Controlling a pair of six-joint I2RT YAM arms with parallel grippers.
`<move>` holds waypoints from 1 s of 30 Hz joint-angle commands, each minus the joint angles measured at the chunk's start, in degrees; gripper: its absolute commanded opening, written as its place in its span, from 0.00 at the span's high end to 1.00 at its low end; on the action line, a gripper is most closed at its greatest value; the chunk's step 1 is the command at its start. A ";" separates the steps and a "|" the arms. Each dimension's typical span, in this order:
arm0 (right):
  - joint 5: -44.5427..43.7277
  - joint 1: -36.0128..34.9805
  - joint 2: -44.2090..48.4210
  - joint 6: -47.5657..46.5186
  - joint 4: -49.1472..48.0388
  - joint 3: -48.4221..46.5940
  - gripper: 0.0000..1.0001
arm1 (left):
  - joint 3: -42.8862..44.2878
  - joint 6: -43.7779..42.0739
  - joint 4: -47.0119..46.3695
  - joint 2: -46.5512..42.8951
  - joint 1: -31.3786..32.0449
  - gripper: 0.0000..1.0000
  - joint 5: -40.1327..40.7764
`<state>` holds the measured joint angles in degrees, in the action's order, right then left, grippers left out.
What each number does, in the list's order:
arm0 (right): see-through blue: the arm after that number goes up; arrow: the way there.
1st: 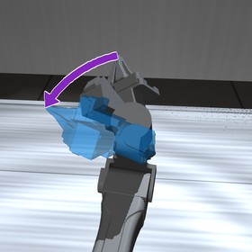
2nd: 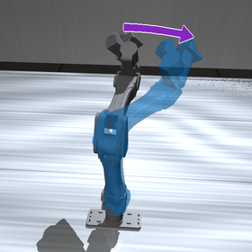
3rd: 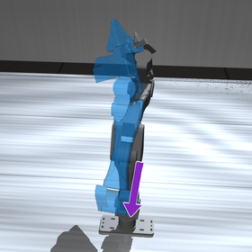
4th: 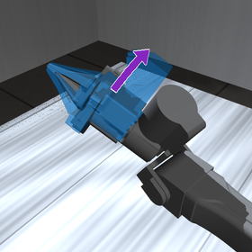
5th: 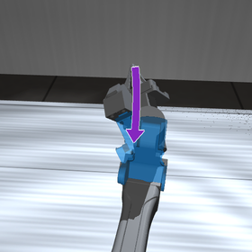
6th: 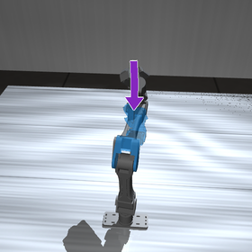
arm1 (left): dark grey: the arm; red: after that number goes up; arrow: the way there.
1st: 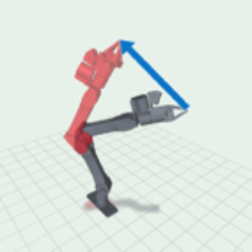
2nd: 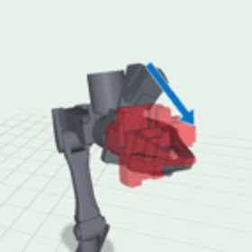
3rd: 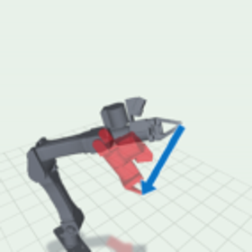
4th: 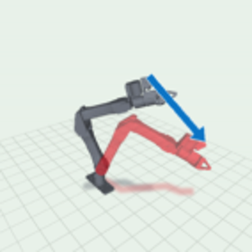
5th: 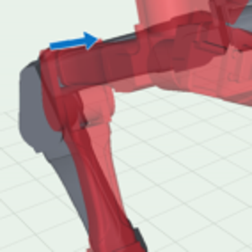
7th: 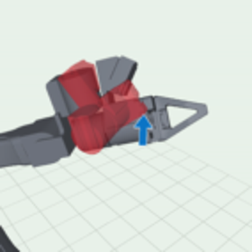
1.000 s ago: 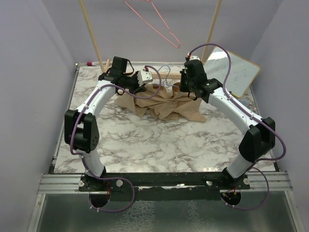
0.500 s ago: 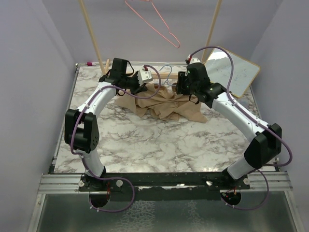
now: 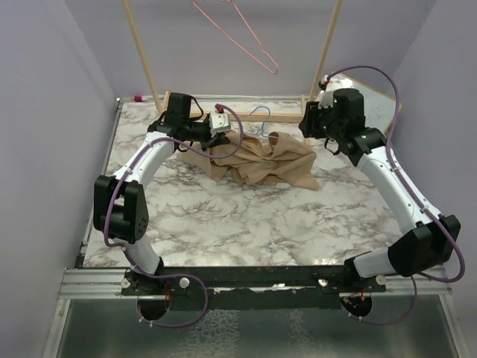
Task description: Place the t-shirt on the hanger
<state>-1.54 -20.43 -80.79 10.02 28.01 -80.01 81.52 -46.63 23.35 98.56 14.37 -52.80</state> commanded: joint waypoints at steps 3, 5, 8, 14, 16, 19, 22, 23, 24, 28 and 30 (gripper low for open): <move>30.46 9.86 0.29 -12.92 0.91 3.84 0.54 | 0.13 -3.03 -0.72 -4.76 -0.04 1.00 -7.68; 38.25 11.99 0.49 -15.78 0.40 4.72 0.52 | 0.41 -3.35 0.10 -4.70 -0.09 1.00 -7.85; 45.31 13.01 1.33 -19.79 -0.95 6.37 0.46 | 0.83 -3.98 1.16 -4.74 -0.05 1.00 -8.24; 56.27 13.66 1.56 -24.98 -5.35 10.05 0.40 | 1.41 -4.99 2.74 -4.63 -0.05 1.00 -8.91; 58.67 13.66 0.39 -26.44 -4.85 9.83 0.39 | 1.61 -5.04 2.92 -4.61 -0.04 1.00 -9.07; 56.69 13.66 -0.58 -29.20 -3.52 9.72 0.39 | 1.80 -5.16 3.14 -4.69 -0.04 1.00 -9.58; 53.02 13.68 0.14 -30.29 -4.51 10.68 0.39 | 1.97 -5.45 3.73 -4.76 -0.04 1.00 -10.18; 52.06 13.66 0.60 -30.77 -5.17 11.11 0.39 | 2.05 -5.56 4.08 -4.78 -0.04 1.00 -10.44; 51.50 13.66 0.75 -31.27 -5.69 11.47 0.38 | 2.07 -5.61 4.22 -4.78 -0.07 1.00 -10.74; 50.44 13.66 -0.28 -32.94 -5.92 11.30 0.38 | 2.15 -5.77 4.75 -4.96 -0.04 1.00 -11.98; 51.54 13.66 -1.14 -33.04 -6.30 11.13 0.38 | 2.32 -5.79 4.84 -4.94 -0.04 1.00 -12.22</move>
<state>50.41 -7.05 -80.73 -20.45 24.29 -68.79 81.76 -51.37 27.75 95.68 14.37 -59.35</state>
